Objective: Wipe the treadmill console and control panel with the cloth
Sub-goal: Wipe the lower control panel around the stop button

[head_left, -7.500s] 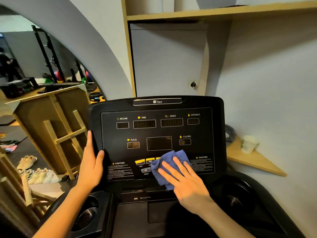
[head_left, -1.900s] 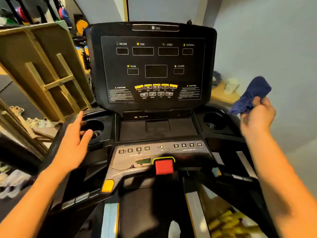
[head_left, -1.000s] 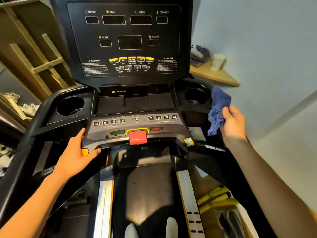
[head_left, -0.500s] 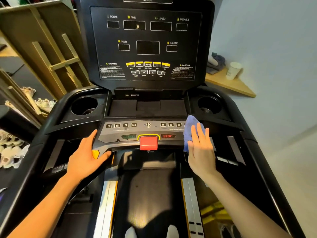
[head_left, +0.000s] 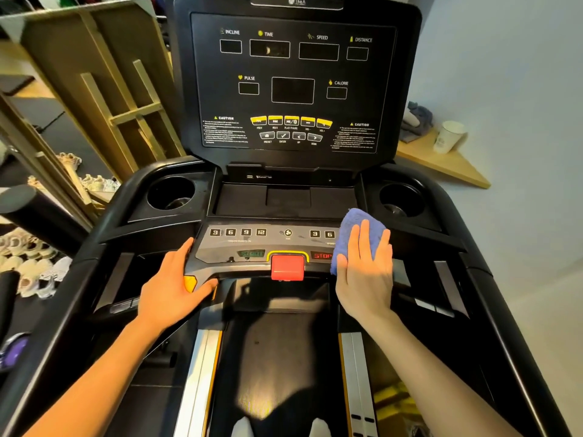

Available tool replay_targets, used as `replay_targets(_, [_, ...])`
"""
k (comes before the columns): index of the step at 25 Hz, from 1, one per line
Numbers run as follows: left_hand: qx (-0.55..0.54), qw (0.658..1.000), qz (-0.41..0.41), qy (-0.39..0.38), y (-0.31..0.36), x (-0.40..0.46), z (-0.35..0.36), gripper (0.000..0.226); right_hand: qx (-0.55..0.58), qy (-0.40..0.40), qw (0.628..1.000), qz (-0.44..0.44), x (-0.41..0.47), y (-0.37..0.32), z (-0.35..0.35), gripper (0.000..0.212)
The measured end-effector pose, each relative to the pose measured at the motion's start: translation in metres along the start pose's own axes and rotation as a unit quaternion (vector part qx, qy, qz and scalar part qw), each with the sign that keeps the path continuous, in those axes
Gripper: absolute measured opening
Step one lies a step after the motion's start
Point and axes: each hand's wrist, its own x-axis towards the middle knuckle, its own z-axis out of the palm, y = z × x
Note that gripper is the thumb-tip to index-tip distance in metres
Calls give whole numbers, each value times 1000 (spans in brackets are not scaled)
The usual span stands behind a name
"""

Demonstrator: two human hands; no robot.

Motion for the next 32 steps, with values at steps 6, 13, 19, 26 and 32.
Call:
replay_targets(6, [9, 1000, 7, 6, 0, 0, 0, 96, -6, 20, 1000, -9, 9, -29, 5, 69])
replay_targets(13, [7, 1000, 11, 7, -1, 0, 0, 101, -12, 11, 999, -38, 14, -60, 9, 68])
replay_targets(19, [22, 1000, 13, 3, -5, 1, 1, 101, 33, -2, 996, -87, 20, -93, 12, 72])
replay_targets(26, [19, 1000, 15, 14, -1, 0, 0, 99, 29, -17, 990, -136, 27, -126, 15, 76])
replay_targets(32, [22, 999, 16, 21, 1, -1, 0, 100, -22, -40, 979, -196, 26, -155, 9, 73])
